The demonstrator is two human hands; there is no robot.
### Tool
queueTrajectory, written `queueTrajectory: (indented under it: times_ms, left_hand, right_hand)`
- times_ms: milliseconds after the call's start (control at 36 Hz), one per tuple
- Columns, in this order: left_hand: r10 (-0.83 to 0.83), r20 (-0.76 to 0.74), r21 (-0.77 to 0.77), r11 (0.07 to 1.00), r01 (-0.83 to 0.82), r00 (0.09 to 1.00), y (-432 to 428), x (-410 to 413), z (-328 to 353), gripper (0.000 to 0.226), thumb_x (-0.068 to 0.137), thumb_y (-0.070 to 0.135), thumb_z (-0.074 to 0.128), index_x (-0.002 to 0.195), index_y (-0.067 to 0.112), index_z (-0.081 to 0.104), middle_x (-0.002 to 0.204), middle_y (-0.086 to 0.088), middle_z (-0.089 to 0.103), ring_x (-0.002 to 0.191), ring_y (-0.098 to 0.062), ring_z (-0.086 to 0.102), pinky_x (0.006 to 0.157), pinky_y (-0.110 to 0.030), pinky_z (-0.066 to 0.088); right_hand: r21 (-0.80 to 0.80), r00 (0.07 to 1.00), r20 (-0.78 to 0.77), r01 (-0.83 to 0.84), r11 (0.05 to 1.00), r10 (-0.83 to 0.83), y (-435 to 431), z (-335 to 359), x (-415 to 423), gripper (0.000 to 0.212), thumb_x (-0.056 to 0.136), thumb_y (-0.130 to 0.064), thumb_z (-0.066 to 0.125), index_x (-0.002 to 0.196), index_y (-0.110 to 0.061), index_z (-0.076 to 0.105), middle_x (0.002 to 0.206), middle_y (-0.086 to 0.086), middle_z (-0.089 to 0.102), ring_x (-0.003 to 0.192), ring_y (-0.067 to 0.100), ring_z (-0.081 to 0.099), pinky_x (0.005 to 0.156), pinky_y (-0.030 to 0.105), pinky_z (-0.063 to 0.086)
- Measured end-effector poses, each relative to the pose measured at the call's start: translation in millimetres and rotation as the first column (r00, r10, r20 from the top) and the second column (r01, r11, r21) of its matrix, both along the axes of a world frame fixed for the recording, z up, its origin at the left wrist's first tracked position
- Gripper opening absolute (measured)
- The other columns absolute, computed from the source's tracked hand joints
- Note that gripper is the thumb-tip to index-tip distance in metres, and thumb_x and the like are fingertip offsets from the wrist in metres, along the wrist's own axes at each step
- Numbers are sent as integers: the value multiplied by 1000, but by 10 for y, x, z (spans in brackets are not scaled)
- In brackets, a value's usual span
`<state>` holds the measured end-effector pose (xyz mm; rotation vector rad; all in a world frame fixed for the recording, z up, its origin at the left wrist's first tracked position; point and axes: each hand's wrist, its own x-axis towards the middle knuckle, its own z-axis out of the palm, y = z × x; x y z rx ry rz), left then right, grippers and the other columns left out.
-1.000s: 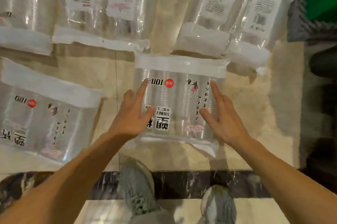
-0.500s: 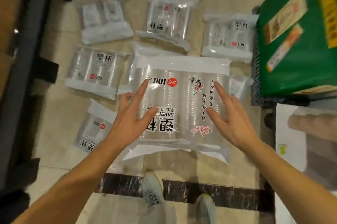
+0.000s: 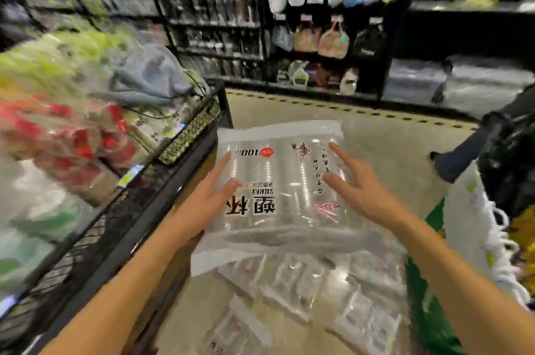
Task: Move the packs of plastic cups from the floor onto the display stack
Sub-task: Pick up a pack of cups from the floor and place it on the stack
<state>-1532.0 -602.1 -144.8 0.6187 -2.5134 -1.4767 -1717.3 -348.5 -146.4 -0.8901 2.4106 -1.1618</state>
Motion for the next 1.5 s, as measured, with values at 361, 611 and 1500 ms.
queueTrajectory:
  times_ms: [361, 611, 1500]
  left_hand:
    - [403, -93, -175, 894, -413, 911, -321, 1055, 1389, 61, 95, 62, 43, 149, 58, 16, 159, 20, 14, 144, -8, 19, 116, -36, 17]
    - [732, -97, -106, 666, -738, 675, 24, 2067, 1593, 60, 99, 52, 47, 151, 53, 19, 162, 11, 20, 142, -16, 34, 114, -35, 26]
    - [982, -20, 9, -190, -982, -190, 2190, 6858, 1323, 65, 98, 52, 48, 153, 51, 13, 158, 6, 32, 129, -17, 49, 103, -33, 45]
  right_hand:
    - [-84, 912, -95, -406, 910, 399, -1291, 1408, 208, 66, 88, -68, 52, 144, -64, 18, 161, -11, 25, 139, 25, 41, 113, 49, 35]
    - [-75, 675, -138, -737, 671, 725, -2122, 1640, 846, 70, 90, -66, 52, 151, -52, 20, 161, -14, 22, 144, 20, 33, 115, 44, 31]
    - [-58, -196, -36, -979, -198, 980, -2597, 1471, 6544, 63, 93, -53, 56, 149, -51, 26, 160, -11, 24, 144, 19, 29, 112, 37, 27]
